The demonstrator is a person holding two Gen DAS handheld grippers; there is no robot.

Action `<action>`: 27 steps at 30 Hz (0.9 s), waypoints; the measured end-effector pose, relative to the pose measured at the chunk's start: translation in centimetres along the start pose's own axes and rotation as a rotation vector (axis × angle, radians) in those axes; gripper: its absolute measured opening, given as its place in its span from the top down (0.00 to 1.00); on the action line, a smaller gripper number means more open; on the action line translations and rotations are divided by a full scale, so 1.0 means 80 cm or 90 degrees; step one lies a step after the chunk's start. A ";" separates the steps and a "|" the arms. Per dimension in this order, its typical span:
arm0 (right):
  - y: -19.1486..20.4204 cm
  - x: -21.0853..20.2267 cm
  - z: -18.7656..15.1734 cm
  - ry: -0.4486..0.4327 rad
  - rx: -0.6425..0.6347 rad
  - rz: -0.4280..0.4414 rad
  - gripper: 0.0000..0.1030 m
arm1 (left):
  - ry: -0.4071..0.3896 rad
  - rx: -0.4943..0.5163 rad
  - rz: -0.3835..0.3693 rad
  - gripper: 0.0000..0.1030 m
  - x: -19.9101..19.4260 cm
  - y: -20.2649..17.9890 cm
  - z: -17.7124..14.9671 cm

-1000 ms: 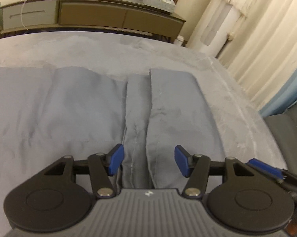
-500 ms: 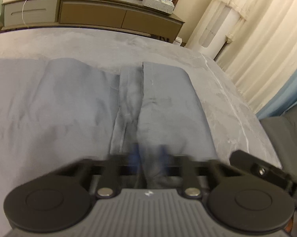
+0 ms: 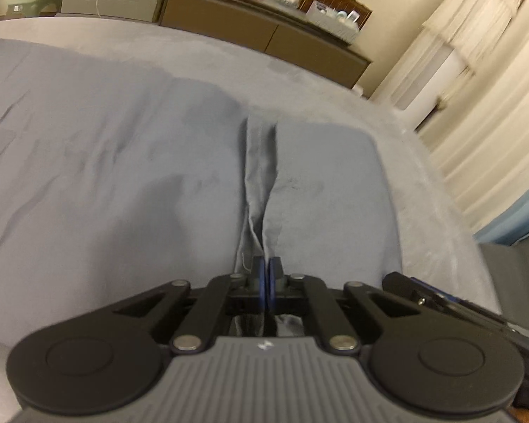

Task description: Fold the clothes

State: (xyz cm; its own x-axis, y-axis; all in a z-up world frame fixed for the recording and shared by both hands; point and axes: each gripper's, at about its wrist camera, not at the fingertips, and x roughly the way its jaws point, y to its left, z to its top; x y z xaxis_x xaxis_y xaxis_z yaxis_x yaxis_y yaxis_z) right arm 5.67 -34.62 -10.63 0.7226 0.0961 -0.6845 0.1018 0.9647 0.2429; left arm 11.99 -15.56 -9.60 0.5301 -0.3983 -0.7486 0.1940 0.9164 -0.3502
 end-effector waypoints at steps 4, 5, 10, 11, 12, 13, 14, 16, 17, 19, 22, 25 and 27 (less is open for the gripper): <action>0.004 0.009 -0.005 0.020 -0.029 -0.015 0.62 | -0.011 0.041 0.016 0.95 -0.005 -0.006 -0.004; 0.001 0.005 -0.002 0.010 -0.027 -0.013 0.61 | -0.013 0.037 0.007 0.92 -0.009 -0.002 -0.003; -0.012 -0.024 0.032 -0.083 -0.006 0.002 0.58 | -0.031 0.014 -0.052 0.86 -0.046 0.023 -0.006; -0.010 -0.019 0.044 -0.091 -0.020 0.002 0.59 | -0.034 0.007 -0.064 0.86 -0.053 0.030 -0.007; -0.006 -0.008 0.057 -0.093 -0.041 0.001 0.65 | -0.037 -0.001 -0.074 0.86 -0.059 0.035 -0.008; -0.004 0.011 0.069 -0.082 -0.059 0.000 0.71 | -0.039 -0.007 -0.083 0.86 -0.063 0.038 -0.008; -0.003 0.031 0.080 -0.065 -0.070 0.000 0.74 | -0.040 -0.007 -0.089 0.86 -0.067 0.040 -0.010; -0.004 0.076 0.094 -0.008 -0.063 -0.004 0.81 | -0.042 0.001 -0.095 0.86 -0.073 0.039 -0.016; -0.005 0.100 0.097 0.027 -0.058 -0.011 0.81 | -0.041 0.008 -0.095 0.86 -0.076 0.037 -0.018; 0.001 0.117 0.106 0.033 -0.065 -0.024 0.83 | -0.037 0.026 -0.098 0.86 -0.082 0.034 -0.023; 0.007 0.103 0.132 -0.001 -0.044 -0.010 0.83 | -0.045 0.054 -0.099 0.85 -0.090 0.027 -0.023; 0.004 0.108 0.135 0.000 -0.031 -0.013 0.83 | -0.053 0.059 -0.106 0.79 -0.086 0.017 -0.015; 0.002 0.125 0.120 0.029 -0.039 -0.023 0.86 | -0.050 0.058 -0.109 0.79 -0.079 0.008 -0.009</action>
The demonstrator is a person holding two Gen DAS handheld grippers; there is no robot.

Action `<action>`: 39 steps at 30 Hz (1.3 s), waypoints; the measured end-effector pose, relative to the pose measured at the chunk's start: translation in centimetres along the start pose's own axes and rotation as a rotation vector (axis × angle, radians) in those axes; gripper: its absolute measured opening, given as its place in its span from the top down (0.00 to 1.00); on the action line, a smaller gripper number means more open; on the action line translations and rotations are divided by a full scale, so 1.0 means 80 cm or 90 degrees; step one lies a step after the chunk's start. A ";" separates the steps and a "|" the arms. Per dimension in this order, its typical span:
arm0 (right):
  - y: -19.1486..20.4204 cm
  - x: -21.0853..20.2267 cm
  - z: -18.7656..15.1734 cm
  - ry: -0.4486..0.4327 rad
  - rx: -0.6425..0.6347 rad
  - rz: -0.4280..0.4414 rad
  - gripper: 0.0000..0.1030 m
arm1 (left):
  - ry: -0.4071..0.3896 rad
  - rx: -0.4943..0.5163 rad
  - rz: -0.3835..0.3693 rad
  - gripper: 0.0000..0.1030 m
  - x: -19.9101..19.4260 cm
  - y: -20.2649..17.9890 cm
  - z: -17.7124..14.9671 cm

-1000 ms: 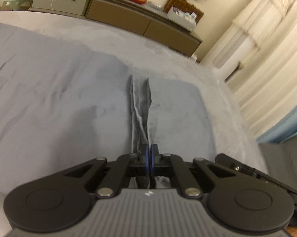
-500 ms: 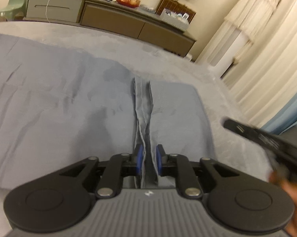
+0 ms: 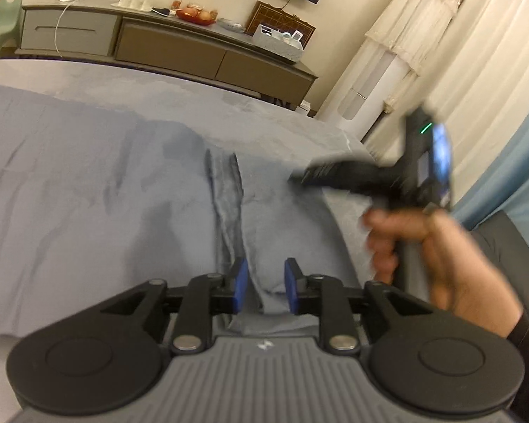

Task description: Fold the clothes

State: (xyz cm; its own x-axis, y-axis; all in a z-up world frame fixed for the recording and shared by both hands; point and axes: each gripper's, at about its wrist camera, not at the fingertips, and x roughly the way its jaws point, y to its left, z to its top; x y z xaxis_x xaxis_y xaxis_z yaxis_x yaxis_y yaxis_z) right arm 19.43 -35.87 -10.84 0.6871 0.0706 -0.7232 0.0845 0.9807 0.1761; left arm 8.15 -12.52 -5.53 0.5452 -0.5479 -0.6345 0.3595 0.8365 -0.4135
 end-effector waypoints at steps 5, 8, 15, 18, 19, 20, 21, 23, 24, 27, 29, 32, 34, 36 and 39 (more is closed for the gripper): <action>-0.004 -0.045 -0.024 -0.029 -0.008 -0.008 0.84 | 0.019 0.028 -0.006 0.79 0.039 -0.024 0.013; -0.006 -0.085 -0.051 -0.034 -0.007 -0.007 0.83 | 0.061 0.051 0.030 0.79 0.073 -0.030 0.002; 0.005 -0.118 -0.114 -0.022 -0.061 -0.050 0.72 | 0.072 0.067 0.058 0.80 0.078 -0.024 -0.005; 0.002 -0.154 -0.118 -0.063 -0.047 -0.037 0.67 | 0.065 -0.030 -0.006 0.76 0.052 0.008 -0.003; 0.003 -0.164 -0.120 -0.073 -0.050 -0.019 0.60 | 0.063 -0.064 -0.028 0.76 0.043 0.019 -0.003; 0.006 -0.169 -0.122 -0.071 -0.063 -0.003 0.56 | 0.065 -0.099 -0.053 0.76 0.038 0.030 -0.004; 0.010 -0.171 -0.125 -0.063 -0.081 0.013 0.49 | 0.068 -0.121 -0.070 0.76 0.038 0.037 -0.006; 0.019 -0.174 -0.132 -0.049 -0.122 0.030 0.48 | 0.074 -0.136 -0.083 0.76 0.041 0.041 -0.011; 0.025 -0.173 -0.135 -0.046 -0.146 0.023 0.48 | 0.077 -0.129 -0.080 0.76 0.044 0.038 -0.014; 0.037 -0.169 -0.145 -0.034 -0.208 0.006 0.48 | 0.073 -0.095 -0.071 0.75 0.050 0.022 -0.019; 0.042 -0.162 -0.150 -0.018 -0.234 0.000 0.48 | 0.062 -0.067 -0.058 0.75 0.054 0.012 -0.020; 0.044 -0.154 -0.155 -0.017 -0.257 -0.014 0.49 | 0.046 -0.023 -0.034 0.99 0.062 0.000 -0.022; 0.042 -0.151 -0.154 -0.015 -0.257 -0.016 0.57 | 0.042 0.001 -0.027 1.00 0.062 -0.003 -0.022; 0.034 -0.150 -0.151 -0.006 -0.235 -0.004 0.79 | 0.020 0.028 -0.029 1.00 0.050 -0.006 -0.018; 0.023 -0.149 -0.148 0.003 -0.208 0.007 1.00 | -0.007 0.078 -0.028 1.00 0.024 -0.004 -0.008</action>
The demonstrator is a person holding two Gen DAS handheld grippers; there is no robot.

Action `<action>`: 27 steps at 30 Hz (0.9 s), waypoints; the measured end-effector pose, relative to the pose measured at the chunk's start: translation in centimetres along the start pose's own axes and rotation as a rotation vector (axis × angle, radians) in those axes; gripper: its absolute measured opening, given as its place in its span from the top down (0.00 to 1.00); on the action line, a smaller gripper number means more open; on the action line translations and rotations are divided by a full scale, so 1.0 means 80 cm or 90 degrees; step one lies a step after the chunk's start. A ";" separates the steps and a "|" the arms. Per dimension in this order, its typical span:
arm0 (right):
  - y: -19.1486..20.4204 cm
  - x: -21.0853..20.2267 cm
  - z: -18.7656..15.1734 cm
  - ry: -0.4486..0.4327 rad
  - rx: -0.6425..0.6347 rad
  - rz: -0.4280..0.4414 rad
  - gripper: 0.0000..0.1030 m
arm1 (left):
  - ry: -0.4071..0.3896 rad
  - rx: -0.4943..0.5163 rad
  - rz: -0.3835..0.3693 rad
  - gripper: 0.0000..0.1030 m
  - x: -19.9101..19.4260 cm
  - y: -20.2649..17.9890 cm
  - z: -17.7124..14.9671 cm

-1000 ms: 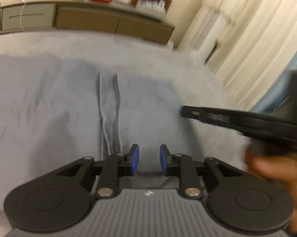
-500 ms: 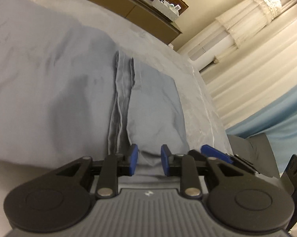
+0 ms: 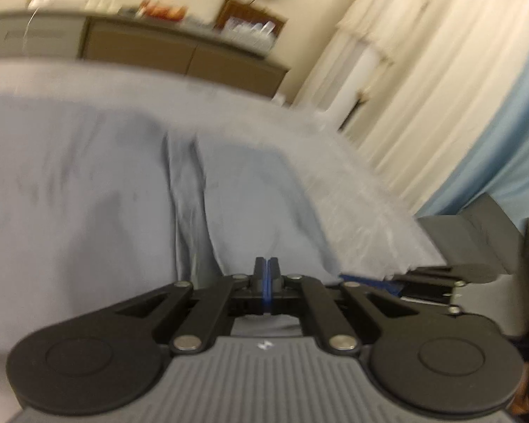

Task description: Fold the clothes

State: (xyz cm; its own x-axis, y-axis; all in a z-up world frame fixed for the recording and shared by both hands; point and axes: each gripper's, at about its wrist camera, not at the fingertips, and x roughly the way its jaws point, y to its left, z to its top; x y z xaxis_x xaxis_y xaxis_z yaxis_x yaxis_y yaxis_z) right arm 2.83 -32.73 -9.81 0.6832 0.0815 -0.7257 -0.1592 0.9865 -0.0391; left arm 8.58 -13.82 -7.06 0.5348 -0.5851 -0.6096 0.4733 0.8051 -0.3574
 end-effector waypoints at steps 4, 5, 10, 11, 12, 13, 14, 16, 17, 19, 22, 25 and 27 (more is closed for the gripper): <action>-0.006 0.001 -0.004 0.011 0.018 0.011 1.00 | 0.035 0.014 0.022 1.00 -0.002 0.021 0.003; -0.004 0.001 -0.003 0.010 0.017 0.010 1.00 | 0.050 0.002 0.012 1.00 0.001 0.026 0.000; -0.009 -0.005 0.002 -0.011 0.045 0.011 1.00 | 0.060 -0.084 -0.038 0.72 0.009 0.023 -0.016; -0.012 -0.006 0.003 -0.015 0.057 0.014 1.00 | 0.058 -0.092 -0.044 0.66 0.011 0.021 -0.018; -0.015 -0.007 0.003 -0.018 0.068 0.016 1.00 | 0.056 -0.092 -0.049 0.61 0.012 0.019 -0.020; -0.018 -0.008 0.003 -0.021 0.080 0.021 1.00 | 0.053 -0.084 -0.053 0.59 0.012 0.016 -0.020; -0.021 -0.009 0.003 -0.025 0.091 0.027 1.00 | 0.048 -0.072 -0.048 0.56 0.014 0.011 -0.021; -0.022 -0.010 0.005 -0.030 0.102 0.040 1.00 | 0.037 -0.038 -0.027 0.62 0.020 0.000 -0.022; -0.022 -0.011 0.006 -0.032 0.106 0.046 1.00 | 0.031 -0.025 -0.016 0.75 0.022 -0.004 -0.022; -0.019 -0.011 0.007 -0.033 0.103 0.048 1.00 | 0.027 -0.004 0.005 0.89 0.024 -0.007 -0.023; -0.018 -0.010 0.005 -0.025 0.098 0.050 1.00 | -0.004 0.058 0.047 0.98 0.009 -0.016 -0.020; -0.010 0.000 0.000 0.010 0.071 0.054 1.00 | 0.008 0.076 0.076 0.98 0.005 -0.003 -0.019; 0.002 0.012 -0.003 0.037 0.045 0.055 1.00 | 0.047 0.083 0.097 0.97 0.018 0.004 -0.029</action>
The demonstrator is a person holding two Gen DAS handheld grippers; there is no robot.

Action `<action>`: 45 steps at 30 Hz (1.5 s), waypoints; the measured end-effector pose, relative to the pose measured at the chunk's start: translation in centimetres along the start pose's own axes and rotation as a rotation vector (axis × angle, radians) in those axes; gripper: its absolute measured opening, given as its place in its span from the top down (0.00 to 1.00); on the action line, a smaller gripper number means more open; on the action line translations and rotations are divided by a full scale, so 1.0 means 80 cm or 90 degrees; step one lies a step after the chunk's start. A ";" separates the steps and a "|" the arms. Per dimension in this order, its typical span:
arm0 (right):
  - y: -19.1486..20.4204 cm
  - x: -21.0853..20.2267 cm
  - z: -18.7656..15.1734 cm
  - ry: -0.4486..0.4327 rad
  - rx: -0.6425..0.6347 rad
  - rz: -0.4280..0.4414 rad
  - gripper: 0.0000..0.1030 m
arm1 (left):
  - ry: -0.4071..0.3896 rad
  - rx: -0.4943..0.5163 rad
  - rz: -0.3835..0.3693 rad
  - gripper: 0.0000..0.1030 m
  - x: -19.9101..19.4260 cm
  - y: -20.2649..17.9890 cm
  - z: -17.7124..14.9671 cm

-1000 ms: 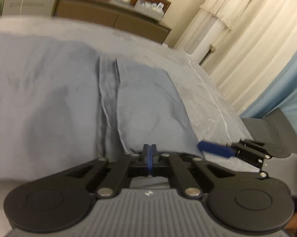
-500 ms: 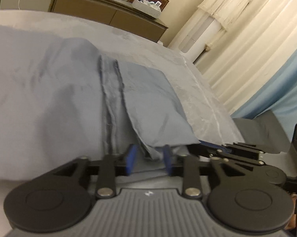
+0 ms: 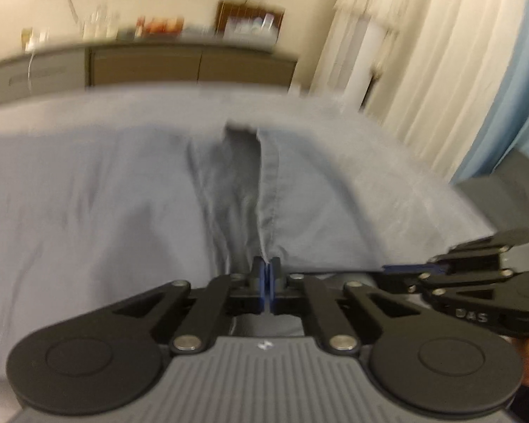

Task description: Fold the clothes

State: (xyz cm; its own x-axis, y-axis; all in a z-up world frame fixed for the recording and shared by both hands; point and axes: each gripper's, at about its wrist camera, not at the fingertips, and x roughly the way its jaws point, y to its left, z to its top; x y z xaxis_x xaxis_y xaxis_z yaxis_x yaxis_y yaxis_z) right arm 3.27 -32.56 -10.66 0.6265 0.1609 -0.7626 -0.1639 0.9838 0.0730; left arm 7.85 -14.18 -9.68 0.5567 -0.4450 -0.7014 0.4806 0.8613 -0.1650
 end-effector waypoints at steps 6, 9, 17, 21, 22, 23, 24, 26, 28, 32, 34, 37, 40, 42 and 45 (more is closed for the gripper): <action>0.004 0.002 -0.003 0.014 -0.024 -0.007 1.00 | -0.011 0.012 0.004 0.97 -0.021 -0.007 -0.004; -0.004 -0.003 -0.006 0.020 -0.013 0.024 1.00 | -0.031 0.002 -0.006 0.96 -0.045 -0.006 0.005; -0.051 -0.036 0.005 -0.080 0.113 0.082 0.74 | -0.088 -0.052 -0.061 0.89 -0.065 -0.016 0.062; -0.039 -0.005 0.001 -0.034 0.113 0.053 0.74 | -0.008 -0.042 -0.029 0.88 -0.002 -0.027 0.052; -0.032 0.003 -0.002 -0.017 0.095 0.039 0.75 | 0.014 -0.040 -0.016 0.88 0.014 -0.028 0.047; -0.027 0.006 -0.004 -0.013 0.082 0.027 0.75 | 0.035 -0.039 -0.003 0.89 0.029 -0.030 0.042; -0.026 0.004 -0.005 -0.020 0.086 0.023 0.72 | 0.048 -0.037 0.002 0.89 0.036 -0.031 0.041; -0.032 -0.002 -0.007 -0.039 0.114 0.013 0.49 | 0.054 -0.036 -0.003 0.82 0.031 -0.033 0.045; -0.033 -0.001 -0.006 -0.047 0.124 -0.024 0.33 | 0.041 -0.049 -0.009 0.60 0.021 -0.030 0.056; -0.021 0.003 -0.003 -0.051 0.102 -0.033 0.78 | 0.014 -0.043 -0.025 0.36 0.013 -0.040 0.089; -0.006 -0.007 -0.001 -0.091 0.050 -0.054 0.90 | 0.021 -0.028 -0.044 0.31 0.015 -0.050 0.106; 0.020 -0.026 -0.002 -0.169 -0.033 -0.050 0.92 | 0.047 0.019 -0.070 0.23 0.028 -0.070 0.125; 0.045 -0.038 -0.004 -0.234 -0.109 -0.033 0.99 | 0.084 0.061 -0.080 0.26 0.041 -0.076 0.128; 0.059 -0.036 -0.004 -0.249 -0.140 -0.010 0.99 | 0.108 0.081 -0.051 0.93 0.045 -0.069 0.125; 0.077 -0.028 -0.003 -0.263 -0.170 -0.003 0.98 | 0.099 0.049 -0.033 1.00 0.032 -0.036 0.122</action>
State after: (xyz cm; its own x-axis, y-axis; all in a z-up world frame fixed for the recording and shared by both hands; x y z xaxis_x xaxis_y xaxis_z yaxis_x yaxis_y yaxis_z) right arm 0.70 -26.89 -8.64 0.8685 0.2277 -0.4402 -0.3161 0.9386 -0.1381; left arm 14.52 -20.19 -4.27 0.4213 -0.4400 -0.7930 0.5596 0.8142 -0.1545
